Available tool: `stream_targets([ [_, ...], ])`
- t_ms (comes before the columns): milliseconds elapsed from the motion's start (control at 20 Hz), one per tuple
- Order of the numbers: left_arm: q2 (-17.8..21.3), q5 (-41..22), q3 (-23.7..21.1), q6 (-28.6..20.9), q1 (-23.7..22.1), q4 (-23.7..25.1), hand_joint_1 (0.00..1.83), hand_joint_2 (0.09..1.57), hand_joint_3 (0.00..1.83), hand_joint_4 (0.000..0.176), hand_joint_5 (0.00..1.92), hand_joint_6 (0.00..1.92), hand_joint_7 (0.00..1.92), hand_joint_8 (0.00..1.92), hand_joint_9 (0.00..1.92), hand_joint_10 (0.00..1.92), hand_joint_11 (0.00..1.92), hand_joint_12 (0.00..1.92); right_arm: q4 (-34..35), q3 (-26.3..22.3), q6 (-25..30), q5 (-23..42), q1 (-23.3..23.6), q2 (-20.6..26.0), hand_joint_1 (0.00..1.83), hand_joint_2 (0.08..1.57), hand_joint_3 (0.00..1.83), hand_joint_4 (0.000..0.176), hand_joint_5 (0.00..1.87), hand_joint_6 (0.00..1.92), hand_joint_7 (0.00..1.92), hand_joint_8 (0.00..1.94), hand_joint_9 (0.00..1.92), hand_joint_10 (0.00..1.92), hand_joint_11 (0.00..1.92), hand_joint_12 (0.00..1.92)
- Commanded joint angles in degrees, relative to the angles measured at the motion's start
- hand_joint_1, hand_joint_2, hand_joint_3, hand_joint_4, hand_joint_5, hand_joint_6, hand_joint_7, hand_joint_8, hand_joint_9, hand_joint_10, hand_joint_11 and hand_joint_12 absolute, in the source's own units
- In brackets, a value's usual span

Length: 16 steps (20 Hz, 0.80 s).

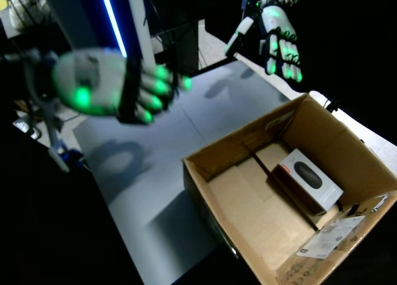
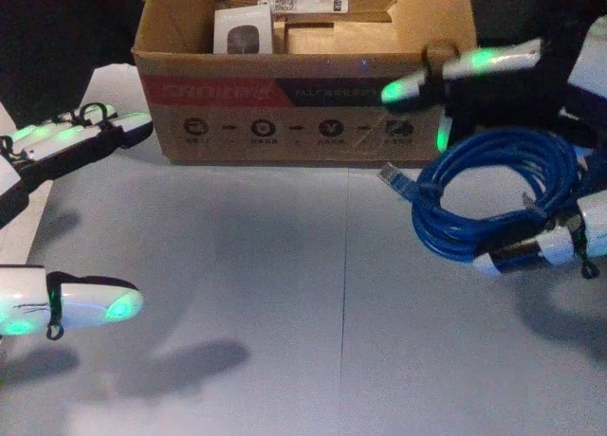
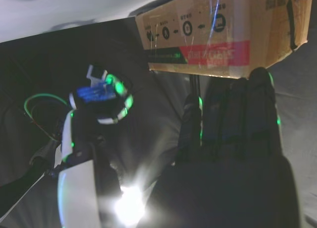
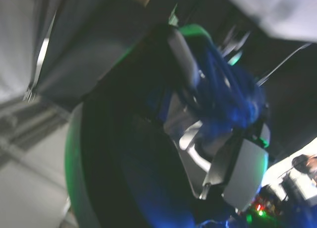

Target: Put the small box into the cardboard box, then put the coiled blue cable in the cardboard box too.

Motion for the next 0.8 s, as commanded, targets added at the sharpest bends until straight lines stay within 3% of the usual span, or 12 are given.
stream_targets([
  [0, -0.2, -7.6, 0.1, -0.3, -0.3, -0.5, 0.65, 0.84, 0.00, 0.175, 0.19, 0.00, 0.12, 0.01, 0.07, 0.01, 0.07, 0.02, 3.2, -0.1, 0.4, 9.1, 1.5, 0.4, 0.67, 1.50, 0.01, 0.037, 0.39, 1.92, 1.10, 1.94, 1.31, 1.92, 1.37, 1.92],
  [550, -0.5, -8.1, 0.3, -0.3, -0.3, -0.7, 0.62, 0.87, 0.00, 0.167, 0.16, 0.00, 0.08, 0.00, 0.04, 0.00, 0.07, 0.02, 6.1, 3.4, 0.4, 9.9, 6.7, -1.4, 0.67, 1.51, 0.00, 0.039, 0.39, 1.92, 1.10, 1.94, 1.31, 1.92, 1.37, 1.92],
  [650, -0.5, -8.0, 0.4, -0.3, -0.3, -0.8, 0.62, 0.87, 0.00, 0.156, 0.16, 0.00, 0.09, 0.00, 0.05, 0.00, 0.08, 0.02, 6.8, 4.7, 0.4, 9.9, 8.6, -2.2, 0.67, 1.51, 0.00, 0.039, 0.39, 1.92, 1.10, 1.94, 1.31, 1.92, 1.37, 1.92],
  [750, -0.6, -8.0, 0.4, -0.3, -0.3, -0.8, 0.60, 0.87, 0.00, 0.158, 0.16, 0.00, 0.09, 0.00, 0.06, 0.00, 0.10, 0.03, 7.3, 6.1, 0.4, 9.9, 11.2, -3.4, 0.67, 1.51, 0.00, 0.039, 0.39, 1.92, 1.10, 1.94, 1.31, 1.92, 1.37, 1.92],
])
